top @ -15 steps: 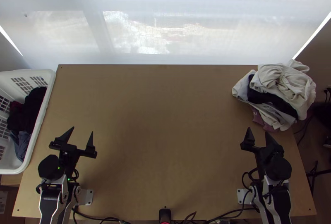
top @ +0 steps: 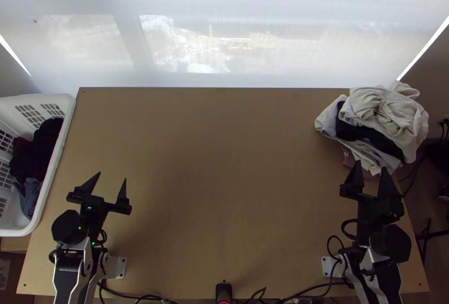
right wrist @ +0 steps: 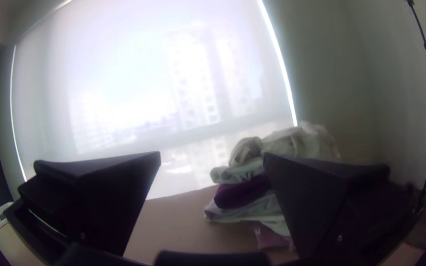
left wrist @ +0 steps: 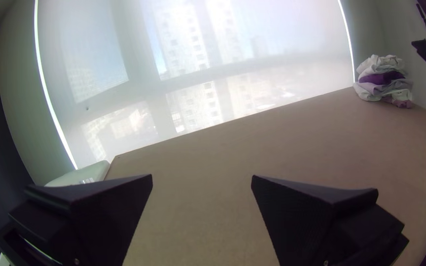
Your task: Fold the t-shirt
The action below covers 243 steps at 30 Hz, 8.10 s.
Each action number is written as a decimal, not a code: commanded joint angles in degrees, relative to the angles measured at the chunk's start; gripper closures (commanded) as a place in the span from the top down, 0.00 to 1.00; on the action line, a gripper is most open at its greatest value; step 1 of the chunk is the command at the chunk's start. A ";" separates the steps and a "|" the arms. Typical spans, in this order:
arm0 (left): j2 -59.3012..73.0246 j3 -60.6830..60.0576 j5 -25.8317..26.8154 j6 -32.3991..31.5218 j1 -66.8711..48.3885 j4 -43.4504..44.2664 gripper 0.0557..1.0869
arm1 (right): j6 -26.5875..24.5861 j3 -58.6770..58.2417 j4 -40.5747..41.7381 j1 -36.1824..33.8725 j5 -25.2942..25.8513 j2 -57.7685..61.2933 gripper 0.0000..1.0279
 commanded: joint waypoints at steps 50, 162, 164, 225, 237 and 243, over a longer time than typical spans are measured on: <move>16.60 8.89 -12.56 -12.93 -1.09 3.24 0.95 | -12.04 76.90 -65.00 12.82 -5.71 72.83 0.95; 161.97 123.76 -4.21 -19.44 48.39 -25.15 0.05 | -21.27 54.57 -67.99 2.10 -0.79 62.55 0.95; 161.18 123.59 -4.21 -19.44 48.39 -25.94 0.05 | -21.27 54.05 -67.99 2.01 -0.79 62.46 0.95; 88.58 121.48 23.13 -29.90 33.28 -24.89 0.03 | -21.36 43.32 -67.99 0.17 -0.79 46.11 0.95; 76.45 101.61 24.00 -25.94 10.07 -25.59 0.03 | -21.01 41.57 -67.99 -0.80 -0.88 42.51 0.95; 72.85 85.79 21.72 -23.13 -3.20 -25.50 0.03 | -20.74 41.74 -67.99 -1.42 -0.88 41.36 0.95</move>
